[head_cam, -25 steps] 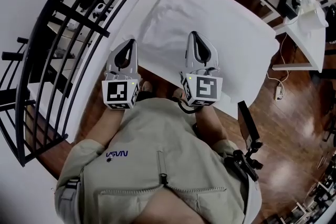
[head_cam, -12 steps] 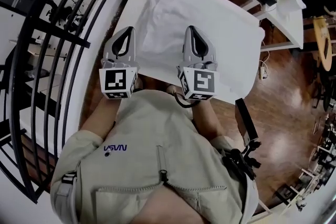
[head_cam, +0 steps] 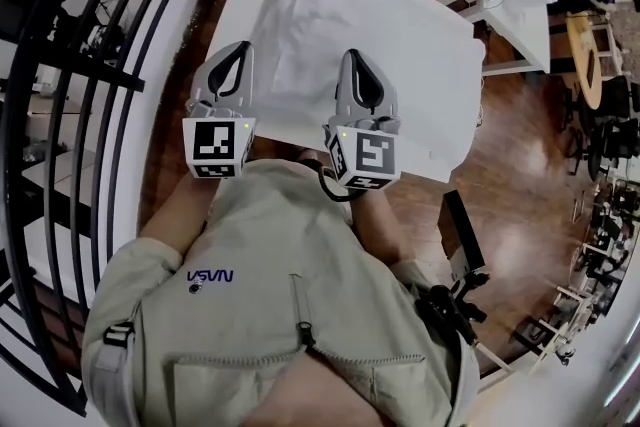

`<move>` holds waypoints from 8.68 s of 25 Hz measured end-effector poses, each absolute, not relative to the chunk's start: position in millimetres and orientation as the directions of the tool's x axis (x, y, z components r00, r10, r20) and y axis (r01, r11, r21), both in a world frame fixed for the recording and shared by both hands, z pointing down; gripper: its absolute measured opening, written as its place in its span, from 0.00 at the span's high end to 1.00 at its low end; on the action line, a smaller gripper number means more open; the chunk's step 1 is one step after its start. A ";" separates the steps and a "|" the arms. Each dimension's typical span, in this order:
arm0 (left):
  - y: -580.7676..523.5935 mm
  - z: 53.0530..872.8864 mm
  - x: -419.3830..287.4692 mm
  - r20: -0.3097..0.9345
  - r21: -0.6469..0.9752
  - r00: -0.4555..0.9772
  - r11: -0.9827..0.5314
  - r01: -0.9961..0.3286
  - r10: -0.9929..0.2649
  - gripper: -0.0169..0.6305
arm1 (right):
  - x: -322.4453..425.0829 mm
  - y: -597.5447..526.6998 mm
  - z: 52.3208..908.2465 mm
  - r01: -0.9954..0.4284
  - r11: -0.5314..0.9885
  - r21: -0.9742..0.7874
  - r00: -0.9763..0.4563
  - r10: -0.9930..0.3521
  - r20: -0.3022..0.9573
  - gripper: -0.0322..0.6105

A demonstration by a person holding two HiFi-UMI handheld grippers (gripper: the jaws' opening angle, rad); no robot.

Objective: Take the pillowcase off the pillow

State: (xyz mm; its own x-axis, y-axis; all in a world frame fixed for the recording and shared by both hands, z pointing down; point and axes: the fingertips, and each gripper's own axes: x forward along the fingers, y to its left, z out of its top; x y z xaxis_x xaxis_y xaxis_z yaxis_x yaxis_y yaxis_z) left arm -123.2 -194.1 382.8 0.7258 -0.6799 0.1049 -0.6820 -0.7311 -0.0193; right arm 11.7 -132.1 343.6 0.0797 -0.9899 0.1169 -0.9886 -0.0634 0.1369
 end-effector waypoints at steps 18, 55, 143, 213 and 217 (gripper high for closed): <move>-202.9 486.8 -123.7 0.360 0.065 0.701 -0.733 -0.677 -0.616 0.83 | -15.4 -172.5 427.2 -0.972 0.162 0.169 -0.084 -0.916 0.393 0.80; -165.0 557.3 -74.3 0.499 0.218 0.808 -0.858 -0.466 -0.312 0.96 | -16.6 -147.4 512.8 -0.935 0.252 0.249 -0.023 -0.744 0.668 0.92; -186.9 522.8 -104.7 0.426 0.325 0.821 -0.782 -0.532 -0.381 0.75 | 98.5 -103.3 490.9 -0.996 -0.084 -0.001 0.064 -0.764 0.643 0.78; -288.1 573.6 -42.8 0.585 0.136 0.693 -0.791 -0.596 -0.422 0.94 | 199.5 -190.1 481.4 -0.956 -0.173 0.238 0.288 -0.715 0.637 0.92; -288.9 571.5 -48.3 0.543 0.158 0.712 -0.779 -0.607 -0.446 0.79 | 191.6 -188.9 474.9 -0.966 -0.160 0.204 0.254 -0.738 0.625 0.82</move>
